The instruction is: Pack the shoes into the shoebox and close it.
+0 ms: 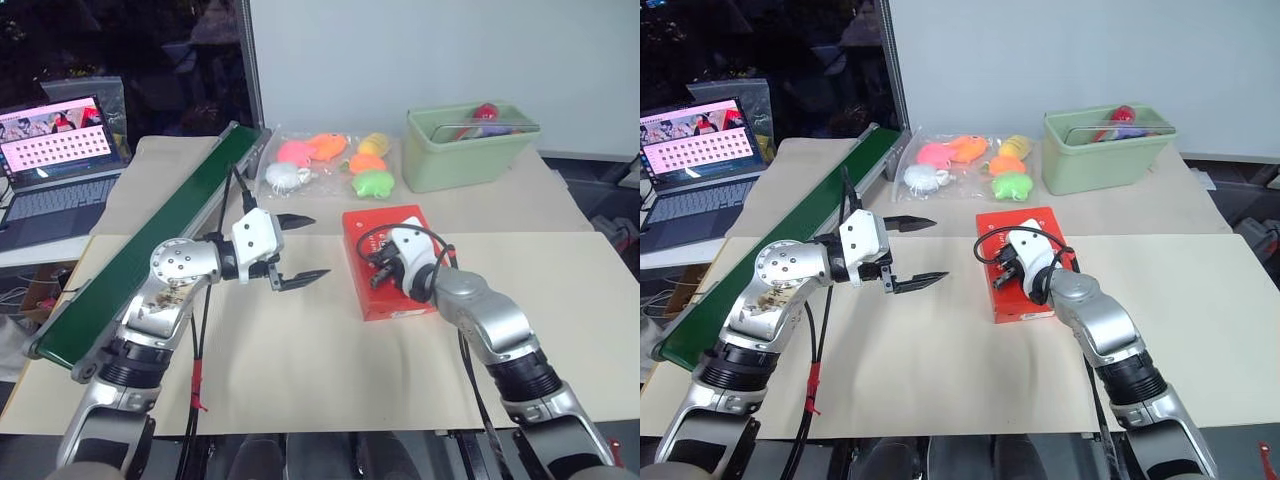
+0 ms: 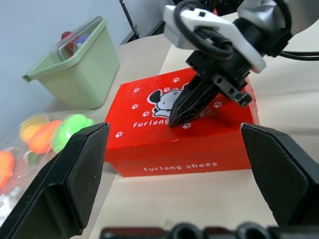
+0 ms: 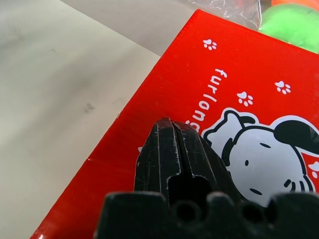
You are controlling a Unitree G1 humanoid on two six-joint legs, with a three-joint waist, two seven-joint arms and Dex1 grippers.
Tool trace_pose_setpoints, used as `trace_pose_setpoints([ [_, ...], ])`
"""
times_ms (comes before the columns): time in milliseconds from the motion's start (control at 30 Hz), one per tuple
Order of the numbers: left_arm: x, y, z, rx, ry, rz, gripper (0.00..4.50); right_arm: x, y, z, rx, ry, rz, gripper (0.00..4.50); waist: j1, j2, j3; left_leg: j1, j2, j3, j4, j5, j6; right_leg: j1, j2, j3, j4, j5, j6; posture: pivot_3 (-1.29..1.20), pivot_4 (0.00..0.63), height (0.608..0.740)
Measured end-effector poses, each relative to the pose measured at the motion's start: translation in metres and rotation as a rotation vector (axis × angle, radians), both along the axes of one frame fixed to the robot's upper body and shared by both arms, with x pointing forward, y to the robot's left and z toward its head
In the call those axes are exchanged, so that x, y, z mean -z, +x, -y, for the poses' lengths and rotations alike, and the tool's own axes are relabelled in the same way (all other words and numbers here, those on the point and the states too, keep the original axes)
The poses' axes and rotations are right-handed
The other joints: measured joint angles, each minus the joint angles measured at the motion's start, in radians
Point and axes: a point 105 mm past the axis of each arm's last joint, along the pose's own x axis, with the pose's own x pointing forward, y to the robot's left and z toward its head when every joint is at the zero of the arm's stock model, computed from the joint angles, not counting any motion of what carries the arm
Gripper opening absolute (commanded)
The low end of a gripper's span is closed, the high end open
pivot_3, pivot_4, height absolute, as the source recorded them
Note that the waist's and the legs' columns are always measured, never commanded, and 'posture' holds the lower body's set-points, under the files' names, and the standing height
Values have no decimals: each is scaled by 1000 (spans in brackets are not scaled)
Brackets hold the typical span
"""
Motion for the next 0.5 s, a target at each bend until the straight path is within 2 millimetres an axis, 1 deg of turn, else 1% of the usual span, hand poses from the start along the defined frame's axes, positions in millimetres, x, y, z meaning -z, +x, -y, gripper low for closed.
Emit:
trace_pose_setpoints([
  [67, 2, 2, -2, -29, -19, -22, 4500, -2, 1, 0, 7, 6, 7, 33, -2, 0, 0, 0, 0, 0, 0, 0, 0, 0, 0, 0, 1, 0, 0, 0, 150, 729],
  [133, 0, 8, -5, -84, -85, -61, 4500, -4, 3, 1, 31, 33, 11, 33, -2, -1, 0, 0, 0, 0, 0, 0, 0, 0, 0, 0, 1, 0, 0, 0, 150, 729],
  [200, -6, 19, -13, -192, -192, -89, 4500, -14, 7, 8, 116, 185, 16, 33, -1, -1, 0, -1, 0, 0, 0, 0, 0, -2, 0, 0, 3, 0, 0, 0, 150, 729],
  [267, -10, 30, -27, -332, -315, -131, 4500, -42, 11, 27, 224, 463, 57, 33, 1, -1, 0, -4, 0, -1, 0, 0, 0, -4, -1, 0, 3, 0, 0, 0, 150, 729],
  [300, -8, 33, -35, -391, -352, -151, 4500, -62, 10, 43, 266, 563, 113, 33, 2, -1, 0, -5, 0, -1, 0, 0, 0, -5, -1, 0, 3, 0, 0, 0, 150, 729],
  [333, -4, 34, -44, -443, -365, -169, 4500, -80, 7, 60, 306, 616, 176, 33, 2, -1, 0, -6, 0, -2, 0, 0, 0, -5, -1, -1, 5, 1, 0, 0, 150, 729],
  [367, -2, 34, -49, -477, -372, -179, 4500, -90, 4, 71, 328, 637, 214, 33, 3, -1, 0, -6, 0, -2, 0, 0, 0, -5, -1, -1, 5, 1, 0, 0, 150, 729],
  [400, 3, 34, -56, -523, -382, -198, 4500, -98, 0, 84, 359, 651, 249, 33, 3, -1, 0, -7, 0, -2, 0, 0, 0, -5, -1, -1, 4, 1, 0, 0, 150, 729],
  [433, 5, 34, -58, -545, -390, -208, 4500, -99, -2, 88, 372, 657, 254, 33, 3, -1, 0, -7, 0, -1, 0, 0, 0, -5, -2, -1, 4, 1, 0, 0, 150, 729],
  [467, 6, 34, -60, -565, -401, -216, 4500, -97, -4, 90, 383, 655, 249, 33, 3, -1, 0, -6, 0, -2, 0, 0, 0, -5, -2, -1, 4, 1, 0, 0, 150, 729],
  [500, 7, 32, -60, -582, -417, -220, 4500, -90, -5, 91, 393, 644, 225, 33, 2, -1, 0, -6, -1, -1, 0, 0, 0, -5, -2, -1, 3, 1, 0, 0, 150, 729],
])
